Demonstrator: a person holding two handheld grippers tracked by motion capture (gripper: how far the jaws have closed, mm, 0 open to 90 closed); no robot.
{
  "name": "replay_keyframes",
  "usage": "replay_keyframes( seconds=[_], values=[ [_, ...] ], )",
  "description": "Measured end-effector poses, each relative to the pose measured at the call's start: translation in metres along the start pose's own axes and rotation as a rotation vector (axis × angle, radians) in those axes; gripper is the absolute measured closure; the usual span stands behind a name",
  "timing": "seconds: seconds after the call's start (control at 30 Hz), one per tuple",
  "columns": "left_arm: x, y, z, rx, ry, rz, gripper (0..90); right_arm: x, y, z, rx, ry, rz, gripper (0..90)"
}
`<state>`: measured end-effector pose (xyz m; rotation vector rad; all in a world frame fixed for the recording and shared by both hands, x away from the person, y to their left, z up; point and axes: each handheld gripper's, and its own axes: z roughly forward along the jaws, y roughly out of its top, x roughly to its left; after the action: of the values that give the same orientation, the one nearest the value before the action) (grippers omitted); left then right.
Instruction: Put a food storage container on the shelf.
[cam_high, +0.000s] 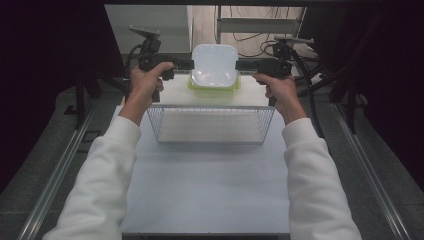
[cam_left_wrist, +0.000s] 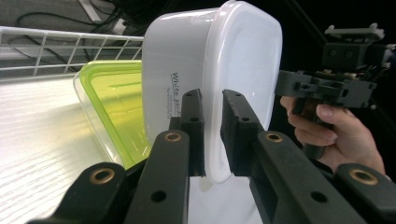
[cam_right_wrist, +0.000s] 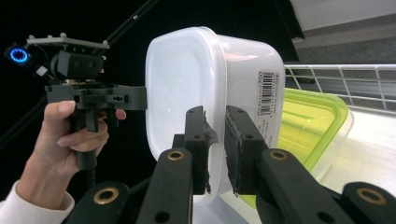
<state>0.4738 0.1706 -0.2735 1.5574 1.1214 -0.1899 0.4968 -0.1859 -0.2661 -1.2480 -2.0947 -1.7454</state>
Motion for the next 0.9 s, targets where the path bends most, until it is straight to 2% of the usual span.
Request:
replay_keyframes(
  seconds=[0.23, 0.37, 0.57, 0.77, 0.9],
  values=[
    [0.011, 0.008, 0.005, -0.006, -0.037, -0.081, 80.3, -0.008, 0.007, 0.004, 0.002, 0.004, 0.079, 76.9],
    [0.018, 0.013, 0.009, -0.009, -0.055, -0.140, 80.1, -0.013, 0.011, 0.007, -0.001, -0.004, 0.128, 76.0],
    [0.028, 0.018, 0.014, -0.016, -0.086, -0.209, 79.3, -0.022, 0.016, 0.012, -0.012, 0.001, 0.225, 75.8],
    [0.036, 0.020, 0.018, -0.027, -0.105, -0.250, 78.5, -0.029, 0.017, 0.016, -0.023, 0.008, 0.300, 75.8],
    [0.039, 0.019, 0.019, -0.026, -0.099, -0.257, 77.4, -0.032, 0.016, 0.018, -0.024, -0.001, 0.324, 75.5]
  ],
)
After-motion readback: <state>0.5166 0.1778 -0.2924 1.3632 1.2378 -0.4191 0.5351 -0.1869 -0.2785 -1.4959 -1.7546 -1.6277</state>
